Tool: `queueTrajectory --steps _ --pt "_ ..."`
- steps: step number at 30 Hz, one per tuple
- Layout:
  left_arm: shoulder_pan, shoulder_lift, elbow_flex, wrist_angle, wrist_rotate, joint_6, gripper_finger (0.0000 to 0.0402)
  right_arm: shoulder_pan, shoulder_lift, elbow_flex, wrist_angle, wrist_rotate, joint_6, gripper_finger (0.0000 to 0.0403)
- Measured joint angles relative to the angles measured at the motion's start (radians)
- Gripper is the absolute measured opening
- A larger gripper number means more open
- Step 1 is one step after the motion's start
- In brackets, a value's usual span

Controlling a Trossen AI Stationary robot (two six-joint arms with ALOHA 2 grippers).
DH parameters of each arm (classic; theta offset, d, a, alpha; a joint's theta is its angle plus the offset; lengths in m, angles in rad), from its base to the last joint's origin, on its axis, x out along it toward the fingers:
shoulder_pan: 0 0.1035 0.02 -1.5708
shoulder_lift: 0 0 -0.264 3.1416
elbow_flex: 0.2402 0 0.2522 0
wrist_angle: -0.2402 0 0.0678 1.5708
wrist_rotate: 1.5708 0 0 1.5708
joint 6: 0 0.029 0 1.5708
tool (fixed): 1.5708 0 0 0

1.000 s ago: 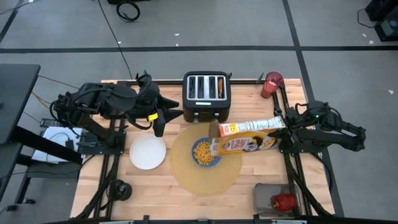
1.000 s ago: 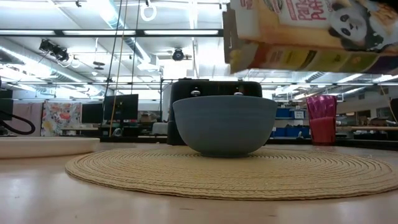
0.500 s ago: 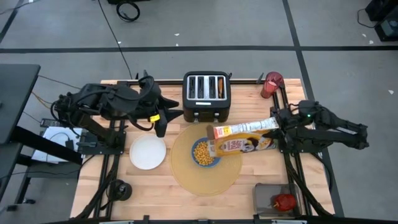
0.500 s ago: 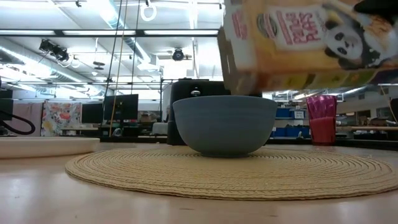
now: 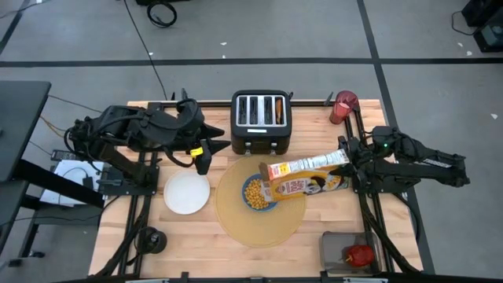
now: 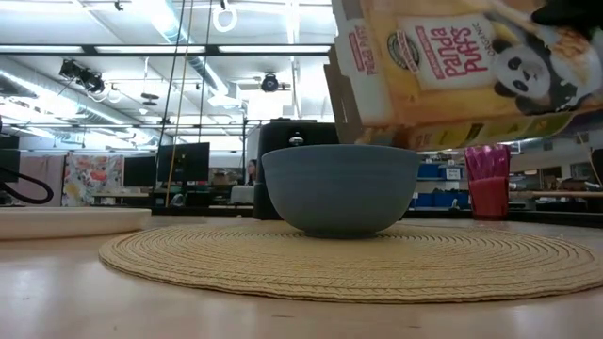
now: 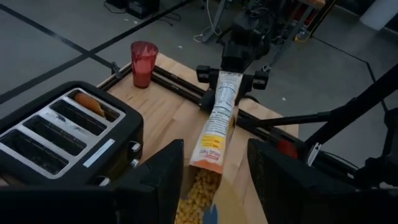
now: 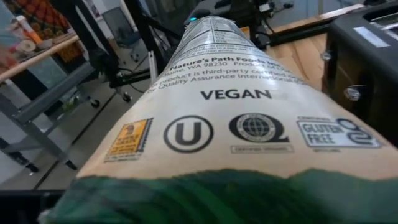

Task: Arrange a breakfast setting
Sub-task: Pour the cereal from the cereal box into the bowl

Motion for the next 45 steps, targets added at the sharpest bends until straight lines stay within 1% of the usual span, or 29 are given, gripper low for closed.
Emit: queueTrajectory --steps 4,7,39,42,45 --pt "0.011 0.000 0.000 0.001 0.000 0.001 0.0182 0.001 0.027 0.025 -0.020 -0.001 -0.036 0.0207" --pt "0.011 0.000 0.000 0.001 -0.001 0.001 0.0182 0.001 0.040 0.025 -0.020 -0.001 -0.033 0.0207" --pt "0.008 0.000 0.000 0.006 0.000 -0.015 0.0182 0.001 0.045 0.028 -0.006 -0.044 -0.015 0.0207" --pt "0.008 0.000 0.000 0.006 0.000 -0.017 0.0182 0.001 0.045 0.032 -0.031 -0.016 -0.026 0.0207" --pt "0.008 0.000 0.000 0.006 0.000 -0.017 0.0182 0.001 0.051 0.036 -0.004 -0.025 -0.031 0.0206"
